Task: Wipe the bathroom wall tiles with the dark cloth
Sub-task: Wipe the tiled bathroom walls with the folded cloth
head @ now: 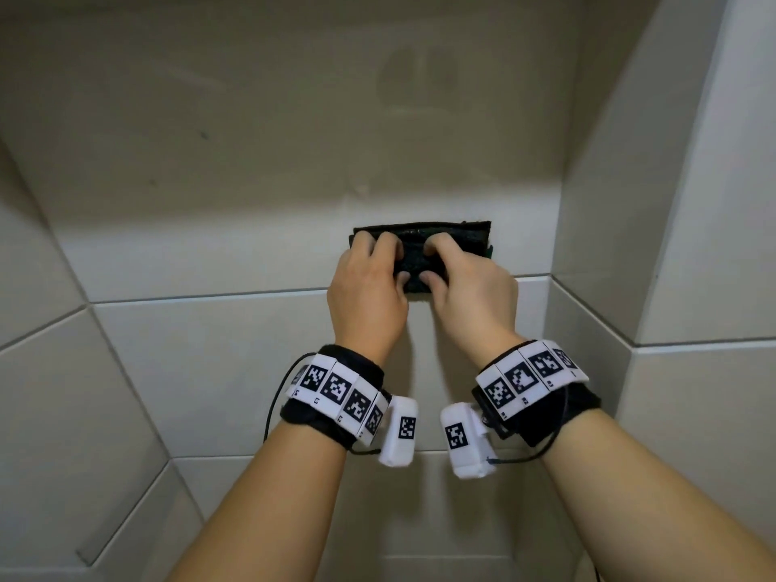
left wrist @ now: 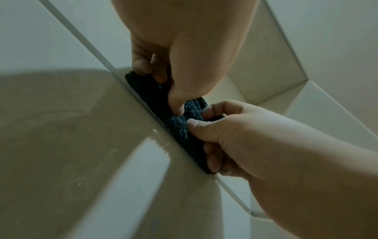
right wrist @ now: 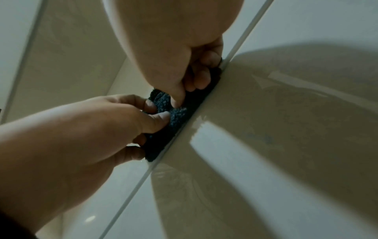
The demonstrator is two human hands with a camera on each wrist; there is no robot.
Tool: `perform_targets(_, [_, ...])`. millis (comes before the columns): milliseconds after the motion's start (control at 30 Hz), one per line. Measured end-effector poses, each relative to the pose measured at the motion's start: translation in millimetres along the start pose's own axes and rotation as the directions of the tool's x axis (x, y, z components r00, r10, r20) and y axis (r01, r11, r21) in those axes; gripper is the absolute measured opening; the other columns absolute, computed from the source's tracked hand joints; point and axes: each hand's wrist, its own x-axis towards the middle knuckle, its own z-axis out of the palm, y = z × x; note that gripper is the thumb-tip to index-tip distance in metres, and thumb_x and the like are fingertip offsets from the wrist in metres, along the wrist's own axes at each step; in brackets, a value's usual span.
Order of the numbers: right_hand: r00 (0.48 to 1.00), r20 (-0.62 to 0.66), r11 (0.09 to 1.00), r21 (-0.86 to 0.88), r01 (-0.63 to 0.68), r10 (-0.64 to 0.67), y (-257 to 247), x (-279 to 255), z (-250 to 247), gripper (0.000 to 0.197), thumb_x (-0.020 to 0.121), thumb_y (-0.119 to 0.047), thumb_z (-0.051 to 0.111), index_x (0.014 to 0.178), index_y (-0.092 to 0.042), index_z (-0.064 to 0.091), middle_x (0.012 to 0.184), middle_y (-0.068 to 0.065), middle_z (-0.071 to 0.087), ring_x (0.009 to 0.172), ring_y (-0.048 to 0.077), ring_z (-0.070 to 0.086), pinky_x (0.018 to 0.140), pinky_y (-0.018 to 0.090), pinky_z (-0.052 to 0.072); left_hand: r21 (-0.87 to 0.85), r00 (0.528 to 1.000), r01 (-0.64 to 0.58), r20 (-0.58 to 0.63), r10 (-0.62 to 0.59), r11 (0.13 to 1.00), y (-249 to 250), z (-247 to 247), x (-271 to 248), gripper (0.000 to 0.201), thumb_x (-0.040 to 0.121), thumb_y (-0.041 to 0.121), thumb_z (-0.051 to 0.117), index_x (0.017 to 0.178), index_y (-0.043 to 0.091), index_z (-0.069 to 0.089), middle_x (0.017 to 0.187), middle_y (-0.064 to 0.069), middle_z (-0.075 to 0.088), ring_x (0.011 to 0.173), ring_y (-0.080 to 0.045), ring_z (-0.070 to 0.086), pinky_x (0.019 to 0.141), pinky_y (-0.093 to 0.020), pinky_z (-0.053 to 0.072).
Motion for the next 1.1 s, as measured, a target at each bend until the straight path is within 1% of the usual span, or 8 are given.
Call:
perform_targets(100, [0.998, -0.029, 0.999, 0.012, -0.048, 0.048, -5.0, 8.0, -1.3, 0.018, 0.093, -0.033, 0.057, 0.11, -0.032, 0.051, 0.088, -0.003, 0.068, 0.084, 0.03, 0.061, 0.064, 0.033, 0.036, 0.009, 1.0, -0.016, -0.009, 0.016, 1.0, -0.9, -4.6, 9.1, 0.025, 0.079, 0.01, 0.072, 0.1, 0.013, 0.058, 0.102, -0.006, 0.054, 0.085, -0.028, 0.053, 0.06, -0.044, 0.049])
perform_targets(233, [0.987, -0.159, 0.999, 0.049, -0.002, 0.01, -19.6, 31.9, -12.8, 0.018, 0.091, -0.034, 0.061, 0.108, -0.031, 0.057, 0.086, -0.002, 0.068, 0.084, 0.03, 0.061, 0.064, 0.035, 0.04, 0.023, 0.997, -0.044, -0.067, 0.046, 0.999, 0.0, -22.6, 37.0, 0.024, 0.08, 0.013, 0.071, 0.101, 0.015, 0.058, 0.102, -0.007, 0.054, 0.088, -0.031, 0.054, 0.06, -0.04, 0.044])
perform_targets(400, [0.957, -0.292, 0.993, 0.109, 0.042, -0.009, -32.3, 67.4, -31.7, 0.022, 0.086, -0.036, 0.065, 0.107, -0.03, 0.062, 0.085, 0.0, 0.069, 0.086, 0.031, 0.062, 0.067, 0.036, 0.045, -0.002, 0.988, -0.083, -0.131, 0.082, 0.997, 3.2, -43.6, 78.0, 0.029, 0.082, 0.014, 0.07, 0.109, 0.012, 0.06, 0.113, -0.011, 0.057, 0.096, -0.036, 0.057, 0.072, -0.045, 0.046])
perform_targets(533, [0.956, -0.291, 0.991, 0.118, 0.062, -0.025, -29.8, 67.8, -31.9, 0.025, 0.086, -0.037, 0.065, 0.11, -0.031, 0.061, 0.083, -0.003, 0.066, 0.085, 0.029, 0.062, 0.068, 0.037, 0.046, -0.013, 0.98, -0.119, -0.162, 0.115, 0.993, 0.9, -41.6, 76.3, 0.029, 0.082, 0.014, 0.071, 0.108, 0.011, 0.06, 0.112, -0.011, 0.057, 0.096, -0.035, 0.056, 0.07, -0.044, 0.046])
perform_targets(633, [0.969, -0.247, 0.991, 0.119, 0.054, -0.023, -25.9, 61.3, -29.7, 0.026, 0.087, -0.037, 0.065, 0.112, -0.033, 0.058, 0.077, -0.009, 0.055, 0.083, 0.029, 0.06, 0.067, 0.037, 0.046, -0.022, 0.978, -0.146, -0.156, 0.141, 0.989, -4.1, -39.8, 69.8, 0.028, 0.081, 0.016, 0.072, 0.107, 0.013, 0.061, 0.106, -0.009, 0.057, 0.094, -0.033, 0.057, 0.068, -0.044, 0.047])
perform_targets(833, [0.98, -0.196, 0.994, 0.099, 0.035, -0.015, -13.3, 29.7, -8.4, 0.028, 0.089, -0.038, 0.064, 0.114, -0.035, 0.054, 0.086, -0.004, 0.066, 0.083, 0.031, 0.061, 0.068, 0.04, 0.048, -0.028, 0.978, -0.193, -0.09, 0.19, 0.981, -12.0, -29.6, 43.5, 0.027, 0.08, 0.015, 0.074, 0.104, 0.017, 0.062, 0.101, -0.003, 0.056, 0.087, -0.027, 0.056, 0.062, -0.042, 0.048])
perform_targets(1000, [0.98, -0.198, 0.993, 0.12, 0.008, 0.016, -3.8, 7.0, 8.6, 0.028, 0.088, -0.034, 0.066, 0.114, -0.032, 0.056, 0.082, -0.007, 0.065, 0.078, 0.027, 0.061, 0.064, 0.038, 0.049, -0.014, 0.98, -0.193, -0.041, 0.193, 0.981, -16.1, -18.1, 22.8, 0.028, 0.078, 0.014, 0.075, 0.102, 0.017, 0.062, 0.098, -0.002, 0.055, 0.084, -0.026, 0.055, 0.057, -0.037, 0.045])
perform_targets(1100, [0.981, -0.192, 0.992, 0.122, -0.008, 0.032, 2.1, 0.1, 11.7, 0.027, 0.088, -0.033, 0.067, 0.113, -0.032, 0.057, 0.078, -0.013, 0.057, 0.075, 0.023, 0.06, 0.061, 0.034, 0.045, -0.014, 0.98, -0.198, -0.012, 0.198, 0.98, -15.4, -13.6, 15.7, 0.029, 0.076, 0.014, 0.077, 0.101, 0.017, 0.061, 0.097, -0.001, 0.055, 0.081, -0.026, 0.056, 0.055, -0.036, 0.045])
